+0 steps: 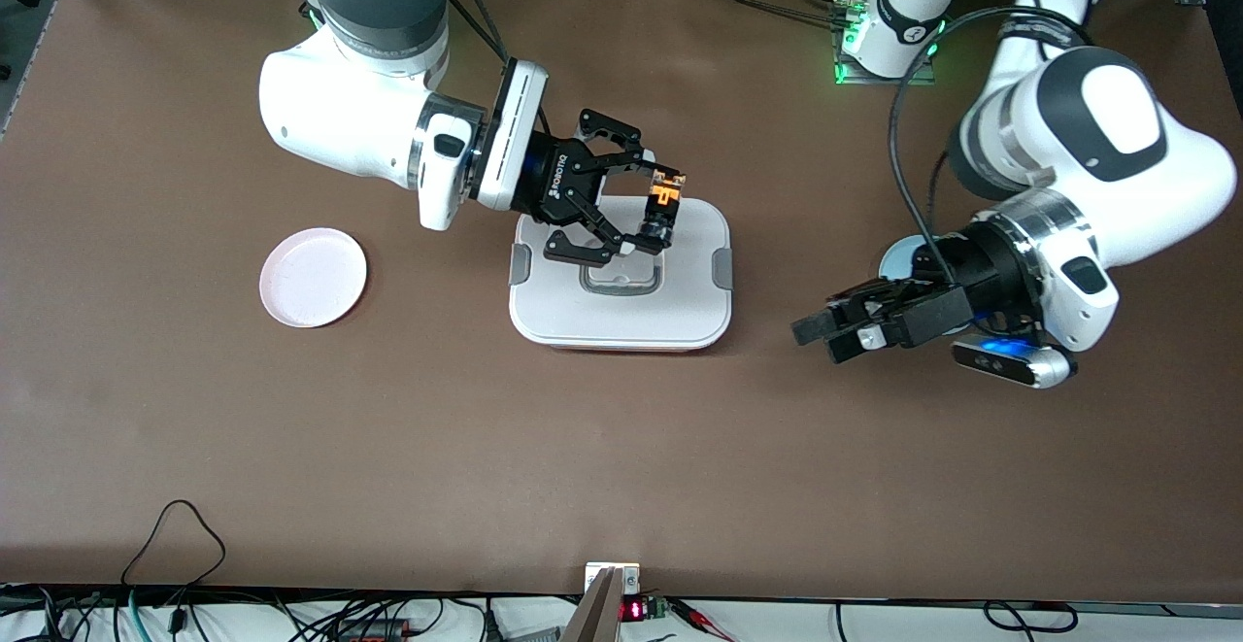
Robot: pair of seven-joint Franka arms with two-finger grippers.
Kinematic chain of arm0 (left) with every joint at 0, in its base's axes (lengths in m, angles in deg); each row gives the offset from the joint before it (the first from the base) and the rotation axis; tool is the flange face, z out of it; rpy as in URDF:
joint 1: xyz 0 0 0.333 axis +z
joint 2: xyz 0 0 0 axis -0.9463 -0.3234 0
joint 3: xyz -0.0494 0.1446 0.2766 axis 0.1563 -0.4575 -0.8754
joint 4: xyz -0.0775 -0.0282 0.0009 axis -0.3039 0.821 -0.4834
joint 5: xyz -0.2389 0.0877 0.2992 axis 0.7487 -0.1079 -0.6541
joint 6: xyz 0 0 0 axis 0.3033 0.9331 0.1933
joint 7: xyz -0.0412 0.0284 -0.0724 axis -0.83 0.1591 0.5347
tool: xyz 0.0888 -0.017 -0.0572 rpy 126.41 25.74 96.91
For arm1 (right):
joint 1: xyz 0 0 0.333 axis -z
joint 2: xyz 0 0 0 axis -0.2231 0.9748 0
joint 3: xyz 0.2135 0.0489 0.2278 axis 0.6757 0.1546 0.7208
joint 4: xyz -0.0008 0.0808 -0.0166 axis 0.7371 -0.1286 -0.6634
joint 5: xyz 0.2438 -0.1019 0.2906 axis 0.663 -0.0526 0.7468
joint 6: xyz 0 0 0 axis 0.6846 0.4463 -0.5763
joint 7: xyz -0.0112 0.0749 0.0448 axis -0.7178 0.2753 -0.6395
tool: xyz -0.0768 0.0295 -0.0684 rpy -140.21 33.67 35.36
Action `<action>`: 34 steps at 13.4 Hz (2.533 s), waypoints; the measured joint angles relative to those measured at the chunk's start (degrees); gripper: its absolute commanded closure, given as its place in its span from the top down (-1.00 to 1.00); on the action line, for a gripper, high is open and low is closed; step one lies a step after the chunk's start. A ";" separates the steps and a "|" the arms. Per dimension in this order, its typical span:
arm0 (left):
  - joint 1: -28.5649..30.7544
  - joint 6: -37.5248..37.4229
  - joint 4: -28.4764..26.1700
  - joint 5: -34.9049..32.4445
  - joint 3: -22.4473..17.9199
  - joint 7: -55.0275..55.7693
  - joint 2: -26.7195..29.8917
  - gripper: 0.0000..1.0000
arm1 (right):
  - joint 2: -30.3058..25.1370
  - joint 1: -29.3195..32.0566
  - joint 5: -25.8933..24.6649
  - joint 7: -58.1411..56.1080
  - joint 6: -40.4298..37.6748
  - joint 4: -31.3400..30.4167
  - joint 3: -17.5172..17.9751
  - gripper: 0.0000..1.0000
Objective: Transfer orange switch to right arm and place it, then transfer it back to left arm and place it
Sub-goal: 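Hold the switch above the box while the left gripper reaches toward it, then move the left gripper in toward the switch held by the right gripper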
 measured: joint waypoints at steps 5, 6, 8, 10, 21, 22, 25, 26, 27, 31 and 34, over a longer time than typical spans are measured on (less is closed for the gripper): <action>3.41 -8.31 -0.65 -19.12 -0.04 2.35 1.42 0.96 | 0.00 -0.01 0.00 0.00 0.06 0.06 -0.03 -0.63; 3.29 -8.44 -0.70 -22.41 0.12 4.50 1.88 0.96 | 0.00 -0.01 0.00 0.00 0.06 0.06 -0.03 -0.63; 2.72 -8.47 -0.71 -26.92 0.29 7.37 2.70 0.96 | 0.01 -0.02 0.00 -0.01 0.06 0.06 -0.03 -0.63; 2.00 -8.55 -0.76 -28.20 0.32 8.64 3.20 0.96 | 0.01 -0.19 0.00 -0.01 0.09 0.06 -0.02 -0.63; 3.52 -26.68 -1.63 -30.72 -2.27 13.88 7.11 0.96 | 1.23 -0.78 0.00 -0.01 1.82 0.07 -0.03 -0.63; 3.84 -29.12 -1.58 -31.79 -2.74 14.50 8.58 0.96 | 1.24 -0.78 0.00 -0.01 1.90 0.07 -0.03 -0.63; 4.44 -32.59 -1.69 -34.97 -3.71 14.17 10.81 0.90 | 1.26 -0.80 0.00 -0.01 2.09 0.08 -0.03 -0.63; 4.44 -34.98 -1.72 -37.68 -3.72 14.14 10.74 0.90 | 1.27 -0.80 0.00 -0.01 2.30 0.08 -0.03 -0.63; 4.25 -36.73 -1.70 -40.71 -3.28 14.69 10.60 0.90 | 1.28 -0.83 0.00 -0.01 2.52 0.08 -0.03 -0.63; 0.99 -37.62 -1.16 -47.12 0.78 21.48 9.46 0.90 | 1.36 -1.58 0.00 -0.01 3.52 0.08 -0.02 -0.63; 0.00 -32.99 -0.71 -45.32 0.82 21.78 7.00 0.90 | 1.40 -1.65 0.00 -0.01 4.08 0.08 -0.03 -0.63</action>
